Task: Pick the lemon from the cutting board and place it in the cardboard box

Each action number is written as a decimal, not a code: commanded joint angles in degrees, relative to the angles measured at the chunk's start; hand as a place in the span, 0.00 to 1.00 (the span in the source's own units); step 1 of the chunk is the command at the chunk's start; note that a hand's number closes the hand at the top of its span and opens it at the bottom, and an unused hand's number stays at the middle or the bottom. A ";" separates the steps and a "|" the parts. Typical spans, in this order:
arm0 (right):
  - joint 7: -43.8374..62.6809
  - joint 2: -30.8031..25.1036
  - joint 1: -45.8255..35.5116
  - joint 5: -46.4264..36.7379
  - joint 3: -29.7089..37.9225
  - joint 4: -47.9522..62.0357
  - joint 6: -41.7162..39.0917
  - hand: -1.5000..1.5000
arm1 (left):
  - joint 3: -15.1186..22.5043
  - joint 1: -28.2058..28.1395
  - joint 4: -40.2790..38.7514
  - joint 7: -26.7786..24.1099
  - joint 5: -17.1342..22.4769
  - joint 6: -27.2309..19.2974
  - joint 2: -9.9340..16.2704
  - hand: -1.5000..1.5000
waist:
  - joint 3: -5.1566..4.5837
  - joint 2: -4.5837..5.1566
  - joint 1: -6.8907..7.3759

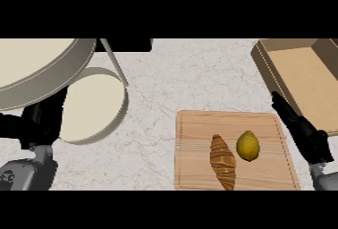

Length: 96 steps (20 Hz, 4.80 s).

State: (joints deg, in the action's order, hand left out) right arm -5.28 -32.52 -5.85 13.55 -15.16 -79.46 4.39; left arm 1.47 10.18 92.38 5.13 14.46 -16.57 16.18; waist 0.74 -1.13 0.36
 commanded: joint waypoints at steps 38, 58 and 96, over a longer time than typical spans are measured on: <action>71.22 -14.29 3.64 -29.04 -5.00 -46.06 -5.80 0.00 | -2.82 -10.04 2.62 7.17 6.42 13.41 5.76 0.50 | -0.89 1.37 1.80; 68.83 -2.21 -0.03 -34.09 -5.42 -35.06 -14.15 0.00 | -5.70 -10.16 6.44 11.67 4.12 14.05 2.89 0.50 | -0.73 1.03 -0.34; 62.91 15.66 -1.72 -51.36 -3.68 -16.51 -22.92 0.00 | -10.73 -9.36 3.28 10.74 0.41 19.89 -1.54 0.50 | -0.74 1.09 -0.27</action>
State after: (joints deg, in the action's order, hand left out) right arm 56.32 -17.66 -9.31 -36.40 -19.14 -96.91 -16.82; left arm -8.66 1.85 94.66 16.07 14.74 2.62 15.13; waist -0.01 -0.03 0.08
